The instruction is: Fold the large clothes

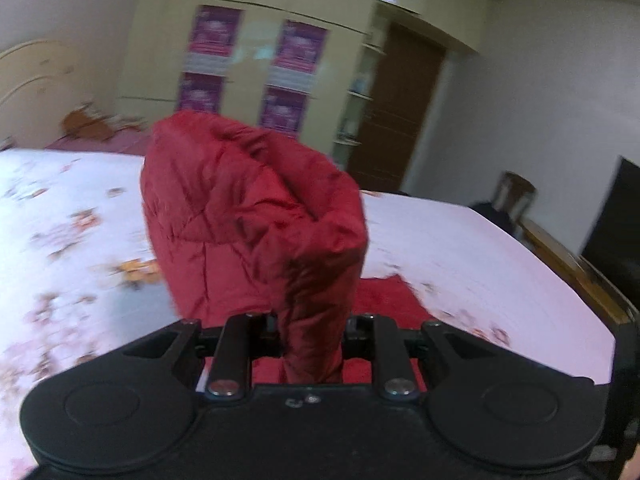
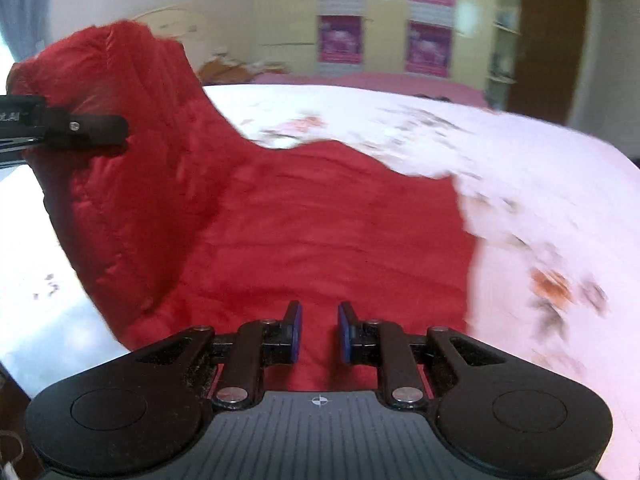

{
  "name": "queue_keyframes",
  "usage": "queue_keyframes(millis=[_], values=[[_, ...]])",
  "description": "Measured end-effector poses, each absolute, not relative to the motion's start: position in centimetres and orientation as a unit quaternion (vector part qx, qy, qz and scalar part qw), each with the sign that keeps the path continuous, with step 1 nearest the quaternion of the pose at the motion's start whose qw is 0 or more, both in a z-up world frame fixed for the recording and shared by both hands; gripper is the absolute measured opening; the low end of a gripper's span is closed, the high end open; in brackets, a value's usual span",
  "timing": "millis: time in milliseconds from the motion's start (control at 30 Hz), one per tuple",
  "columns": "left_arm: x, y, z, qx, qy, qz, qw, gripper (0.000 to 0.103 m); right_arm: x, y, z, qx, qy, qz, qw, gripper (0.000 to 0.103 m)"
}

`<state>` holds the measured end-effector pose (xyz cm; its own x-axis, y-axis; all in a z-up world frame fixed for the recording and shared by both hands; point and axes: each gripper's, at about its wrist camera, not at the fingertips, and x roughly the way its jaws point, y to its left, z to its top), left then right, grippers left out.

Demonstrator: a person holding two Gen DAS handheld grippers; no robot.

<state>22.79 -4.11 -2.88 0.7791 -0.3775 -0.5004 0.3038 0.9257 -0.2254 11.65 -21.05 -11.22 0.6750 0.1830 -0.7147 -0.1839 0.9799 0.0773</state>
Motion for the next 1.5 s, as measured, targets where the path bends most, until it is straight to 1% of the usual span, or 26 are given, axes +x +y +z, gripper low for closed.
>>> queue_keyframes(millis=[167,367,400,500,533,567,600,633,667,833,1000,1133,1200,1233,1267,1300,1333,1367,1400,1433,1467,1500], values=[[23.4,-9.3,-4.8,-0.028,0.294,-0.249,0.922,0.021,11.3,-23.5,-13.2,0.026,0.419,0.067,0.905,0.019],[24.1,-14.9,-9.4,0.033,0.341,-0.302,0.889,0.022,9.7,-26.5,-12.0,0.087,0.405,0.039,0.909,0.019],[24.0,-15.4,-10.1,0.044,0.345,-0.304,0.887,0.023,9.2,-27.2,-11.7,0.091,0.403,0.028,0.91,0.019],[23.5,-16.0,-10.8,0.064,0.341,-0.311,0.885,0.033,8.5,-29.1,-10.7,0.106,0.397,0.007,0.911,0.019],[23.4,-15.8,-10.7,0.061,0.341,-0.314,0.884,0.039,8.3,-29.7,-10.3,0.111,0.395,0.003,0.912,0.025],[23.3,-15.6,-10.5,0.055,0.342,-0.322,0.881,0.052,8.1,-30.2,-9.9,0.116,0.389,-0.001,0.914,0.057],[23.0,-15.3,-10.2,0.05,0.344,-0.329,0.878,0.059,7.9,-30.6,-9.3,0.12,0.379,-0.006,0.917,0.077],[22.8,-14.9,-10.0,0.043,0.341,-0.332,0.878,0.07,7.7,-30.9,-8.8,0.117,0.368,-0.016,0.922,0.084],[22.5,-14.7,-9.7,0.041,0.338,-0.336,0.878,0.072,7.5,-31.1,-8.2,0.115,0.359,-0.012,0.926,0.084],[21.0,-13.5,-8.1,0.015,0.33,-0.332,0.883,0.072,8.1,-32.2,-5.9,0.148,0.331,0.003,0.932,0.084],[19.5,-10.3,-5.8,-0.019,0.304,-0.305,0.902,0.073,9.4,-31.3,-4.0,0.174,0.307,0.051,0.934,0.084],[20.3,-6.9,-5.4,-0.056,0.299,-0.238,0.923,0.073,11.8,-29.1,-4.9,0.166,0.323,0.09,0.927,0.084],[21.4,-5.4,-5.9,-0.065,0.307,-0.197,0.929,0.071,12.3,-28.1,-5.8,0.167,0.34,0.103,0.92,0.084],[22.0,-4.9,-6.4,-0.068,0.31,-0.182,0.931,0.069,12.3,-27.5,-6.3,0.166,0.346,0.108,0.917,0.079],[22.6,-4.5,-6.9,-0.069,0.313,-0.17,0.932,0.068,12.2,-27.2,-6.6,0.16,0.351,0.115,0.915,0.052],[23.3,-4.3,-7.5,-0.067,0.318,-0.16,0.932,0.066,12.3,-26.8,-7.2,0.152,0.362,0.119,0.912,0.039],[23.8,-4.2,-8.0,-0.067,0.322,-0.155,0.932,0.061,12.3,-26.5,-7.7,0.143,0.37,0.115,0.911,0.034],[24.4,-4.3,-8.7,-0.067,0.327,-0.156,0.93,0.057,12.3,-26.5,-8.0,0.138,0.375,0.114,0.91,0.032],[24.6,-4.3,-9.0,-0.065,0.33,-0.158,0.929,0.055,12.1,-26.6,-8.4,0.137,0.379,0.114,0.908,0.029],[24.5,-4.3,-9.2,-0.06,0.33,-0.16,0.928,0.052,11.8,-26.9,-8.7,0.139,0.382,0.115,0.906,0.017],[24.9,-4.9,-9.5,-0.055,0.328,-0.164,0.929,0.051,11.5,-27.3,-8.8,0.146,0.381,0.117,0.906,0.012],[25.1,-5.3,-9.6,-0.05,0.327,-0.168,0.929,0.05,11.0,-27.7,-8.8,0.152,0.375,0.117,0.907,0.01]])
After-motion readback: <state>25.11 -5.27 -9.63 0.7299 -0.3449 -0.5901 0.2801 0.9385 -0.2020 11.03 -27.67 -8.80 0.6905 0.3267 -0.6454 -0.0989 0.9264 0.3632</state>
